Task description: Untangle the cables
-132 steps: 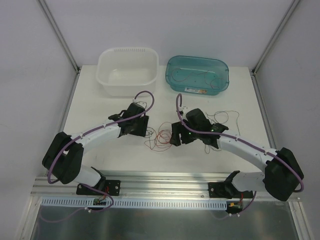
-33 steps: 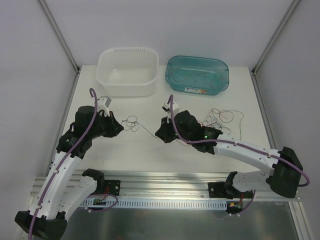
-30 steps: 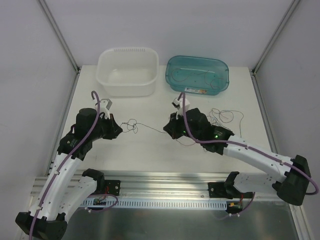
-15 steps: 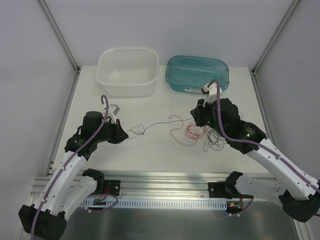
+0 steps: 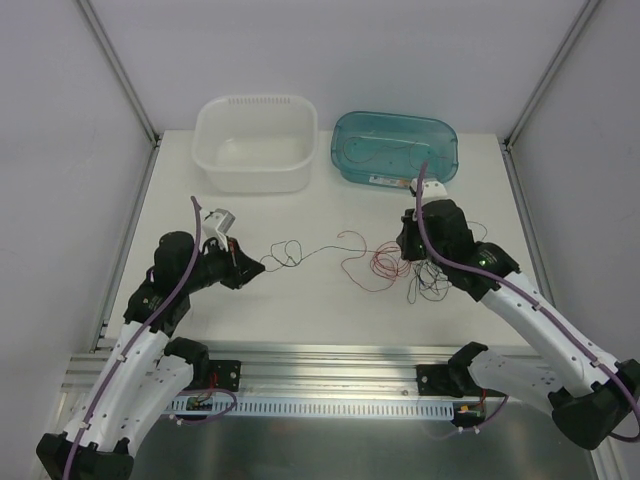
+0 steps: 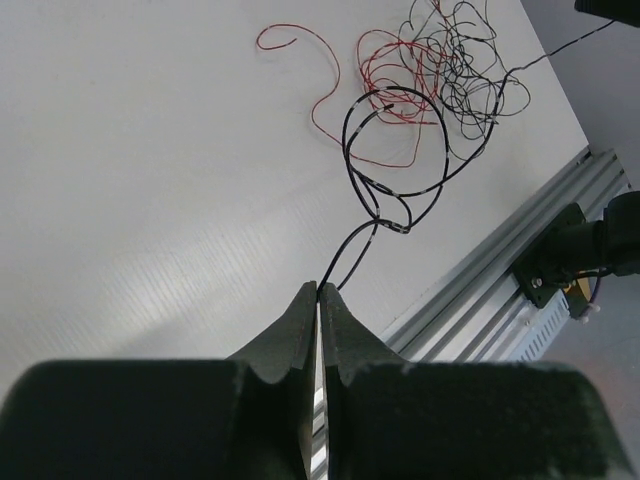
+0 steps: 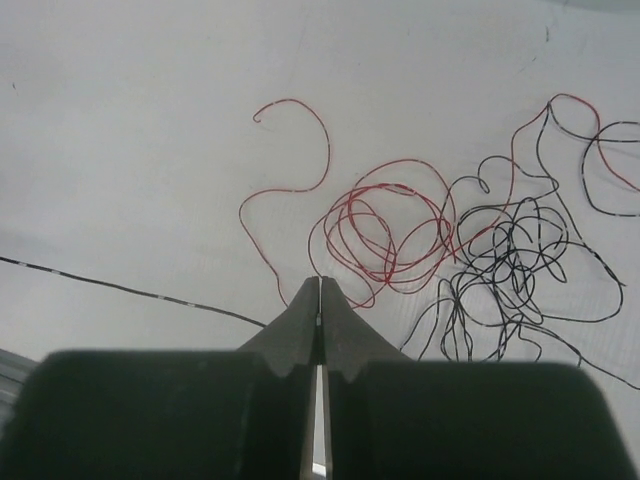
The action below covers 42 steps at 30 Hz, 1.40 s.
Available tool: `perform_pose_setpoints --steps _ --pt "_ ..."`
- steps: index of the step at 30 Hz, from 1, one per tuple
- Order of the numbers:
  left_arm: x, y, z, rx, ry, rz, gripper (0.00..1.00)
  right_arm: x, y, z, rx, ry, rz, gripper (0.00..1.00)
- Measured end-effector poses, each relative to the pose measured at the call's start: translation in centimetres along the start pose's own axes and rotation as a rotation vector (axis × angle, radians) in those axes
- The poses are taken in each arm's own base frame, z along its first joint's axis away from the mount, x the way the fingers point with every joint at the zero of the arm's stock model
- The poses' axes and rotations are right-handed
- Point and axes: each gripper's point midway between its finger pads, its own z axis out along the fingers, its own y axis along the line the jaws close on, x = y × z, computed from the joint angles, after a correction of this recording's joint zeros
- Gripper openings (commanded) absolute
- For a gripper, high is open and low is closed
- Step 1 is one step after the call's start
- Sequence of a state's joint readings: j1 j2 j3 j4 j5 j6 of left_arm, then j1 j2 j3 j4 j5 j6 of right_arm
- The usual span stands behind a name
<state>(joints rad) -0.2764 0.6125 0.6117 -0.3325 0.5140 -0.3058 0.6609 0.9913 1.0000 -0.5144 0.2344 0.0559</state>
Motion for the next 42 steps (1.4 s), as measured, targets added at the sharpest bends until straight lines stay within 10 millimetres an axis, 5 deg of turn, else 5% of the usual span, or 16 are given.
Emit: perform_pose_setpoints --steps 6,11,13,21,26,31,42 --pt "0.9 0.1 0.9 0.025 0.045 -0.042 0.24 2.3 2.3 0.2 -0.151 0.081 -0.014 0.01" --pt "4.1 0.4 2.3 0.054 0.148 -0.165 0.60 2.6 5.5 -0.5 -0.300 0.100 -0.043 0.01" --pt "5.1 0.0 2.5 0.074 0.171 -0.197 0.65 2.8 6.4 -0.5 -0.334 0.115 -0.056 0.01" --pt "6.4 -3.6 3.9 0.180 0.218 -0.150 0.66 2.7 8.7 -0.7 -0.397 0.140 -0.089 0.01" --pt "6.9 -4.1 5.8 0.175 0.241 -0.130 0.66 0.6 10.2 -2.3 -0.449 0.098 -0.095 0.01" --pt "6.0 -5.1 8.0 0.158 0.227 -0.092 0.65 -1.3 11.9 -4.0 -0.503 0.056 -0.082 0.01" --pt "4.4 -6.7 10.8 0.163 0.123 0.004 0.63 -1.7 13.6 -5.2 -0.568 0.058 -0.017 0.01"
